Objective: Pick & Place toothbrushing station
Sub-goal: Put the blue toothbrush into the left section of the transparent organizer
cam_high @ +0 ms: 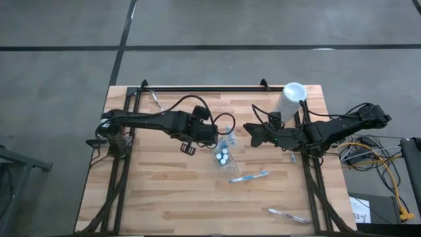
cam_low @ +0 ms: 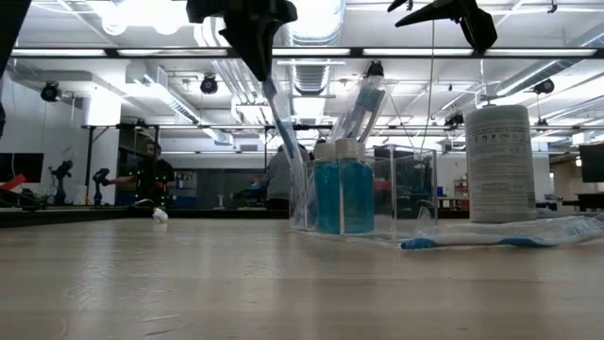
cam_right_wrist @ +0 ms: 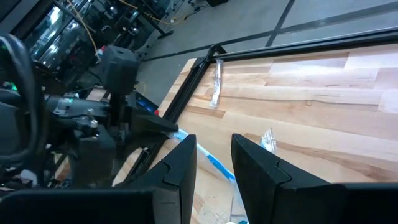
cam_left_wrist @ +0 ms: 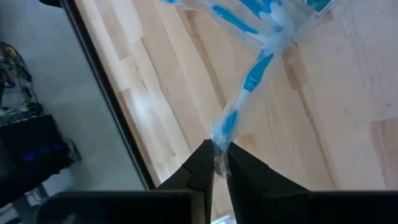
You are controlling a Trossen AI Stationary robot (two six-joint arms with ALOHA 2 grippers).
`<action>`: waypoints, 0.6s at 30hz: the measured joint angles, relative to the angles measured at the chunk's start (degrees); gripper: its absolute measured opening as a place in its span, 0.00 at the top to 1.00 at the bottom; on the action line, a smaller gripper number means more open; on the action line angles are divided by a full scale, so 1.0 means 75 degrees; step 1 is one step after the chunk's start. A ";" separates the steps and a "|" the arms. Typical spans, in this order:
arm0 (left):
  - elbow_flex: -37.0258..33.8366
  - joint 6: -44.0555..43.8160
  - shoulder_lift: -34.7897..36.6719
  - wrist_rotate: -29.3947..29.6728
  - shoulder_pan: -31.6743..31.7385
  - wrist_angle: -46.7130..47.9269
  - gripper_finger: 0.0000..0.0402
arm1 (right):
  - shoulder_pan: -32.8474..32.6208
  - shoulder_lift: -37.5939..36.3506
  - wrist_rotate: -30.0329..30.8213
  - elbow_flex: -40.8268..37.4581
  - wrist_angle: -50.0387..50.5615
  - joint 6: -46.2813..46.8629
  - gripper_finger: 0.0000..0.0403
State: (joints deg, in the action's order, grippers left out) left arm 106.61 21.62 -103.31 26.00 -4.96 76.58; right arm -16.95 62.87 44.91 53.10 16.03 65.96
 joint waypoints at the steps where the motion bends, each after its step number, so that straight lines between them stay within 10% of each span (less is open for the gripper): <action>1: 0.0000 -0.0029 -0.0031 -0.0034 0.0010 0.0011 0.90 | -0.0001 0.0000 0.0000 0.0000 -0.0003 0.0002 0.76; 18: -0.0395 -0.0297 -0.0294 -0.0548 0.0184 0.0038 0.90 | 0.0000 0.0000 0.0000 0.0000 0.0000 0.0000 0.76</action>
State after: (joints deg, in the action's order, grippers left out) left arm 103.65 19.39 -105.51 21.88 -3.57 76.86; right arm -16.95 62.87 44.91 53.10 16.03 65.95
